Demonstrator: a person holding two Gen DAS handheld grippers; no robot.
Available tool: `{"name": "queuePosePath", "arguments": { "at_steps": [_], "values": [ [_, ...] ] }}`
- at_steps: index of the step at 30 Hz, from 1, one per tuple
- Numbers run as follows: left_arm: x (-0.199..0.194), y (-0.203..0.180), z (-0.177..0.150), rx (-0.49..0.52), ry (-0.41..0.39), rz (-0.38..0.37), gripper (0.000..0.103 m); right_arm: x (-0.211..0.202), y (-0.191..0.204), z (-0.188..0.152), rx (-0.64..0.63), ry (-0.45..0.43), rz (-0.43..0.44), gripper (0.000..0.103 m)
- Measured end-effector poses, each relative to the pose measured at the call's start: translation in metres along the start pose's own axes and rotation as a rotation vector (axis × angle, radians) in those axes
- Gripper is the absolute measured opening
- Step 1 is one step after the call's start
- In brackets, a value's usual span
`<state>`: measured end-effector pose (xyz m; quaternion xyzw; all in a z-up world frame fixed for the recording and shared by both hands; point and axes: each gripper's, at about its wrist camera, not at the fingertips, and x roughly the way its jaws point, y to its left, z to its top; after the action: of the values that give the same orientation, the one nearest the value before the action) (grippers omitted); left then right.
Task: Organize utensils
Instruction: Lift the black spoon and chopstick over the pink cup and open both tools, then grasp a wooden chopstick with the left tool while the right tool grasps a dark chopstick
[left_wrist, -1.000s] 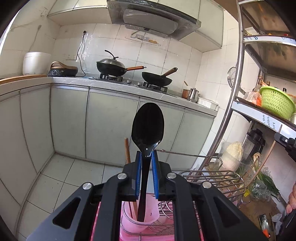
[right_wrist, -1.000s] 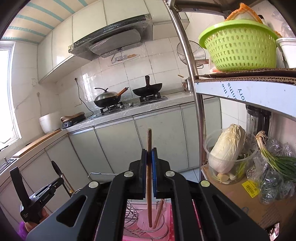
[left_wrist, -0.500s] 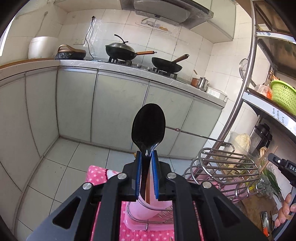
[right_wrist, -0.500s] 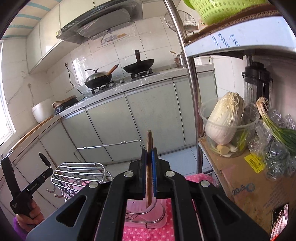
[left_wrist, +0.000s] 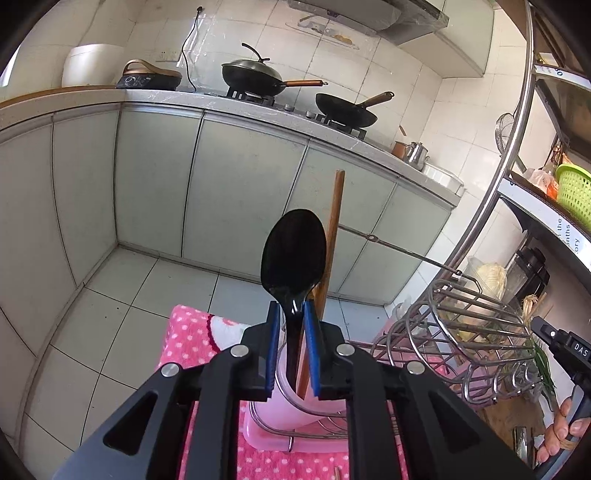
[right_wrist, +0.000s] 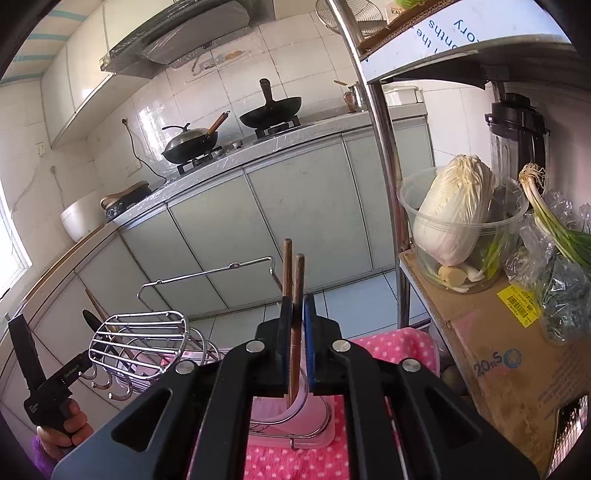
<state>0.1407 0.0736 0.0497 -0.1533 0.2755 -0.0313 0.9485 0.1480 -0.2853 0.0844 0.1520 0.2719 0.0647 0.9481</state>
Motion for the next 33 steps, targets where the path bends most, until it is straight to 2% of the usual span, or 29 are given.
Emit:
{"name": "queuePosePath", "arguments": {
  "at_steps": [1,3,5,8,22,27,33],
  "values": [
    [0.0,0.0,0.0,0.004,0.001,0.003,0.016,0.001,-0.001,0.0,0.006,0.006,0.001,0.016],
    [-0.001,-0.001,0.002,0.001,0.003,0.005,0.021,0.0,-0.003,0.001,0.02,0.008,0.007,0.032],
    [-0.002,0.001,0.004,-0.009,0.01,-0.004,0.027,-0.002,-0.004,0.002,0.023,0.005,0.005,0.034],
    [-0.006,0.004,0.007,-0.03,0.01,-0.014,0.028,-0.007,-0.004,0.003,0.019,-0.001,0.002,0.035],
    [-0.048,-0.01,0.005,-0.003,-0.022,-0.036,0.028,-0.041,0.016,-0.019,-0.011,0.008,0.04,0.035],
    [-0.069,-0.016,-0.005,0.001,-0.023,-0.073,0.028,-0.052,0.026,-0.041,-0.033,0.027,0.056,0.035],
    [-0.079,-0.022,-0.033,0.01,0.048,-0.118,0.028,-0.047,0.033,-0.08,-0.038,0.113,0.082,0.035]
  ]
}}
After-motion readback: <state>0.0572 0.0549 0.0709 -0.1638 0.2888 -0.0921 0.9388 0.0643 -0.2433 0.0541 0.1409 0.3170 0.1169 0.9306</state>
